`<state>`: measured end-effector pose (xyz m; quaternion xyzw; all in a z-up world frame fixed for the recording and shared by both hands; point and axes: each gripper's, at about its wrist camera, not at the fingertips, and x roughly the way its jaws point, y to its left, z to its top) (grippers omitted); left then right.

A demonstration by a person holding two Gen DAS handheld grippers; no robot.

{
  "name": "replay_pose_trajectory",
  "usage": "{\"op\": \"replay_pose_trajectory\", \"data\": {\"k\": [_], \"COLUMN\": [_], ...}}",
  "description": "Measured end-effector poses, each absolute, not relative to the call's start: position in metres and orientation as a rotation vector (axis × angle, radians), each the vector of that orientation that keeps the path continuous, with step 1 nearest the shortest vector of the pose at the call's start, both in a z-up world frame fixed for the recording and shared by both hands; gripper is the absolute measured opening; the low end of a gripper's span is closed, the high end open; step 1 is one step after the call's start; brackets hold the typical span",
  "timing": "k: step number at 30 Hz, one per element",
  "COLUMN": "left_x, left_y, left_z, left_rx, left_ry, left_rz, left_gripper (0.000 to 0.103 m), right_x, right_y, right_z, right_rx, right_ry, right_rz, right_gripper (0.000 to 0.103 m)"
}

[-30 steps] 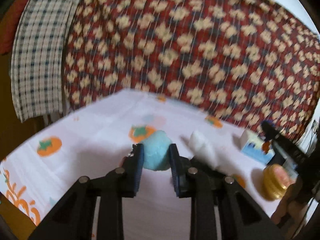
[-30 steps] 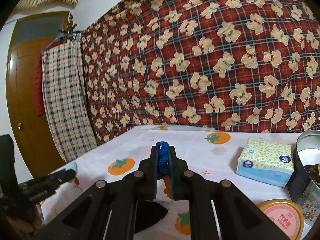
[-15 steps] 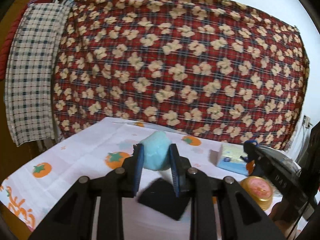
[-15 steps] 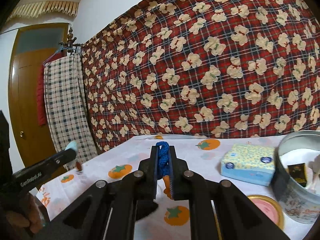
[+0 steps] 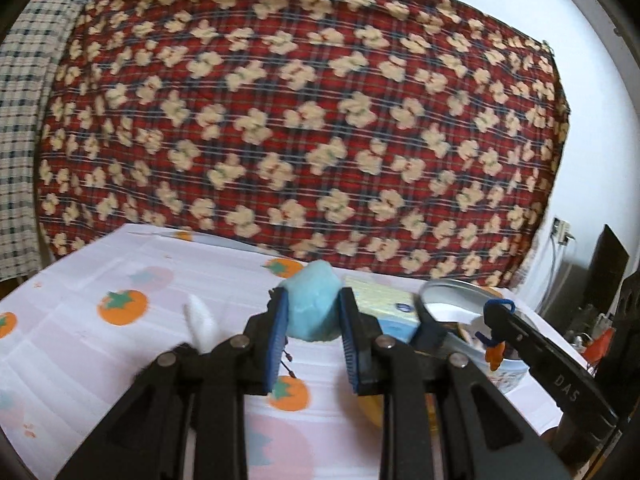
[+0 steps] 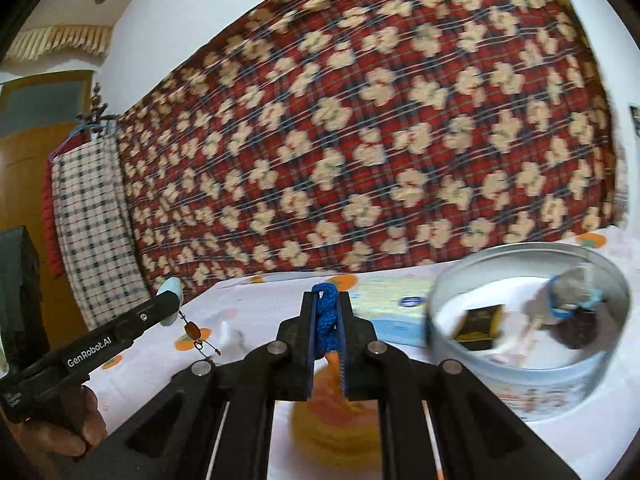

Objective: Organize soft objects
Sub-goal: 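Carry the black cloth and teal pompom over the tin with both grippers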

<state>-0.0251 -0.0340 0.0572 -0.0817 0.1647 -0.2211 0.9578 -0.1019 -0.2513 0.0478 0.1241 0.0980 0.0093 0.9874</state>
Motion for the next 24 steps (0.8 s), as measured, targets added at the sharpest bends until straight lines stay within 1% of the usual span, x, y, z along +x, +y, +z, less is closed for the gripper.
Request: {"op": "replay_pose_trajectory", "data": {"k": [9,24], "left_x": [-0.034,-0.049], "left_y": [-0.096,-0.177], "left_z": [0.061,0.072], "left_rx": [-0.099,-0.06], "left_ry": [0.36,0.356], "left_rz": [-0.522,-0.634], "left_gripper": [0.024,0.024], "right_x": [-0.125,-0.152], "right_y": [-0.294,-0.36], "right_z": [0.05,0.059], "right_rx": [0.26,0.241], "right_ry": [0.193,0.159], "right_rz": [-0.078,-0.206], "right_gripper": [0.01,0.01]}}
